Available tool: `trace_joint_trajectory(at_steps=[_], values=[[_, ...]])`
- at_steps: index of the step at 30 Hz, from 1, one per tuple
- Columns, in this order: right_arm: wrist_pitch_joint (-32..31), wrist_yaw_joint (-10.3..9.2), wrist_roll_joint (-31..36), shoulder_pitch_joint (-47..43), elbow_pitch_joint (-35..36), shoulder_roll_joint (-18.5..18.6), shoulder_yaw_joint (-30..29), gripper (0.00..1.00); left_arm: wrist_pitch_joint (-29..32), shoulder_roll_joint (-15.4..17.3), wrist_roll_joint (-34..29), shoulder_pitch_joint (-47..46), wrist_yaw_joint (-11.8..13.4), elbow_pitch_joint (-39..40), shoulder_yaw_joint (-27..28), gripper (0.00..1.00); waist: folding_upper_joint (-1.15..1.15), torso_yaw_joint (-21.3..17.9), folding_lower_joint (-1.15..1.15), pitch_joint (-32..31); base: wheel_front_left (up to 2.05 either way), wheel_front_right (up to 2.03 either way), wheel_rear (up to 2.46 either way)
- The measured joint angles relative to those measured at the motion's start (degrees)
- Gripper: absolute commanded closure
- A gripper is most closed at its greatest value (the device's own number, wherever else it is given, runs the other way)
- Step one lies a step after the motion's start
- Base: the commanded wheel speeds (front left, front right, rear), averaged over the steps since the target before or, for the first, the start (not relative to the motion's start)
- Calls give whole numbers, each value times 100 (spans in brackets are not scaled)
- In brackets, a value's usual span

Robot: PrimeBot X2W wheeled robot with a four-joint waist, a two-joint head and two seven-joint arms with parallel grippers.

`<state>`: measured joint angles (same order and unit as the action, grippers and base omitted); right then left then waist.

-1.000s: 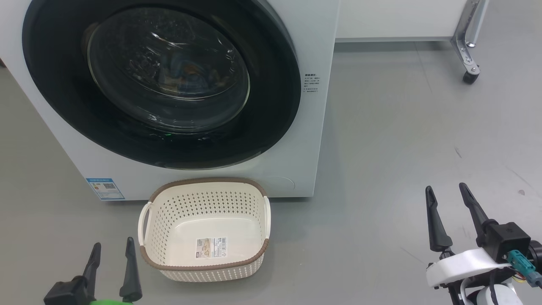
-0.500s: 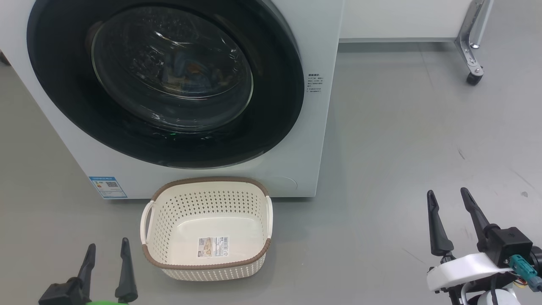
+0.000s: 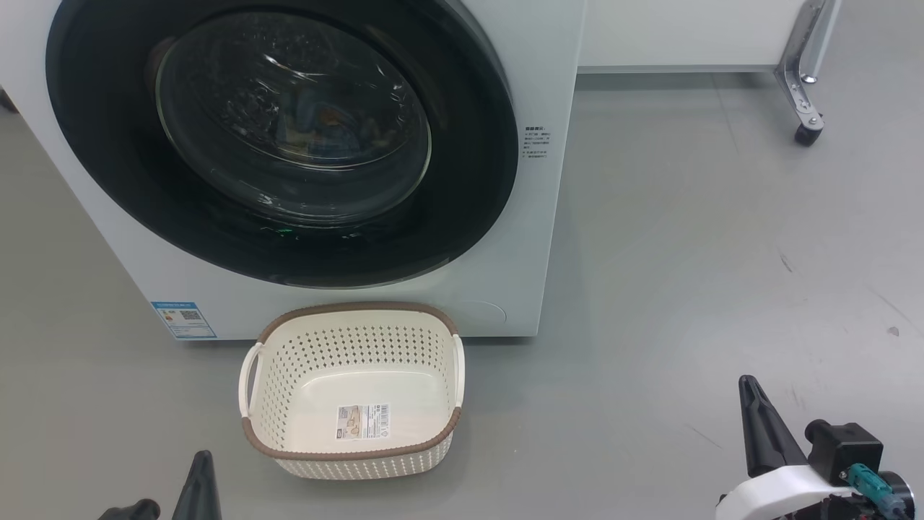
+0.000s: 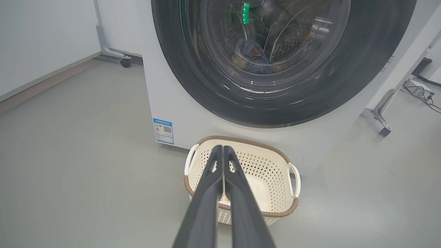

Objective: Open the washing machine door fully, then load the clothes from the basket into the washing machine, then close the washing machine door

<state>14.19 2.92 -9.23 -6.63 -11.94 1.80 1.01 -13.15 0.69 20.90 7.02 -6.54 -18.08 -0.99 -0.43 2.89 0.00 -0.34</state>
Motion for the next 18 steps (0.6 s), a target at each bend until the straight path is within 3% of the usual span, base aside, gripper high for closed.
trace_joint_trajectory(at_steps=[18], values=[[-487, 55, -1555, 188, -223, 1, -269, 100, 421, 3, 1326, -150, 0, -49, 145, 100, 0, -55, 0, 6, 0, 0, 0]])
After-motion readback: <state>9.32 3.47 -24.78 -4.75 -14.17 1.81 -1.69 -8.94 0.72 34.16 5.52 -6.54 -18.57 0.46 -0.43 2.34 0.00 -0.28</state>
